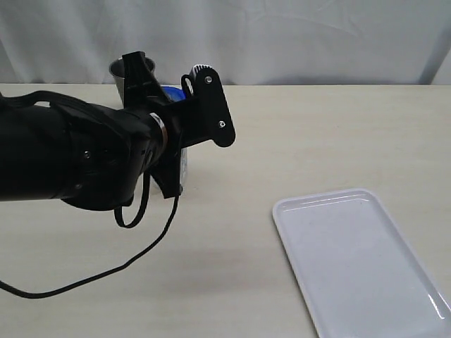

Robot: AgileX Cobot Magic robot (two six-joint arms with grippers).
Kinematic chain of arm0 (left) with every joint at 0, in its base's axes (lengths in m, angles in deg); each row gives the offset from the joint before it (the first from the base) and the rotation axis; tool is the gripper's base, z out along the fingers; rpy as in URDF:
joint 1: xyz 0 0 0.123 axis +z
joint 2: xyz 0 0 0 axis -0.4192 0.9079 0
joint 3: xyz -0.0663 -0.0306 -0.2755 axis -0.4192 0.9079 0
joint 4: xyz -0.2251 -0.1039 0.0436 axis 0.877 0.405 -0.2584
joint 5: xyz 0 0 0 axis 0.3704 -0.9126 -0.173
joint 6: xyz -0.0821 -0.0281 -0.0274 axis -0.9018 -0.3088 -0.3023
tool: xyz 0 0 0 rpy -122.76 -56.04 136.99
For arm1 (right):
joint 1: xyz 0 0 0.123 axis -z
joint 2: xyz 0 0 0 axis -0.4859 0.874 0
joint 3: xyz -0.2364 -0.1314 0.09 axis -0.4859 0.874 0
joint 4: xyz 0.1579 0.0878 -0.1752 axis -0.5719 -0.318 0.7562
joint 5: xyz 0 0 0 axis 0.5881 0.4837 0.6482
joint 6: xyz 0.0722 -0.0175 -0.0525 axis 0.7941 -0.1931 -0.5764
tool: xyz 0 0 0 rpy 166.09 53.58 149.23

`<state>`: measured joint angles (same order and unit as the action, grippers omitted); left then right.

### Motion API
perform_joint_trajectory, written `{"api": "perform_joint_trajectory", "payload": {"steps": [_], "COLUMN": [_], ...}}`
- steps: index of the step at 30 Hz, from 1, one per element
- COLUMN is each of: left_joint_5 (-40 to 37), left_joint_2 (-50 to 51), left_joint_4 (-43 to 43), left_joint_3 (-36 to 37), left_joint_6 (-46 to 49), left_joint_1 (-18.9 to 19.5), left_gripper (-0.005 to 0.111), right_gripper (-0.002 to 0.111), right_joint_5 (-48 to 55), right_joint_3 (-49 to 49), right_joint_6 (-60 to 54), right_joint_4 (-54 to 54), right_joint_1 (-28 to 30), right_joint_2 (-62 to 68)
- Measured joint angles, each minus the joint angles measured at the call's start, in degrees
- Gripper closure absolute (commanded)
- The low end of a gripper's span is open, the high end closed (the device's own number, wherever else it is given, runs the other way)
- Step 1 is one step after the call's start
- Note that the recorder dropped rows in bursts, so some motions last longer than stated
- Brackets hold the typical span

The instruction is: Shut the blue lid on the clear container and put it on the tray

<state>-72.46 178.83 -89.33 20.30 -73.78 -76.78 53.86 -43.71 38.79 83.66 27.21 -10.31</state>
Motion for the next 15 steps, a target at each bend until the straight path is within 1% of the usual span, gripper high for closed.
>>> {"api": "perform_joint_trajectory", "payload": {"steps": [5,15], "left_joint_5": [0.04,0.14], "left_joint_2": [0.00,0.00], "left_joint_4": [1.51,1.51], "left_joint_3": [0.00,0.00], "left_joint_6": [0.99,1.08], "left_joint_1": [0.00,0.00], "left_gripper": [0.107,0.107], "right_gripper": [0.104,0.104], "right_joint_5": [0.00,0.00], "right_joint_3": [0.00,0.00], "right_joint_6": [0.00,0.00], "right_joint_4": [0.00,0.00], "right_joint_1": [0.00,0.00], "right_joint_2": [0.00,0.00]}}
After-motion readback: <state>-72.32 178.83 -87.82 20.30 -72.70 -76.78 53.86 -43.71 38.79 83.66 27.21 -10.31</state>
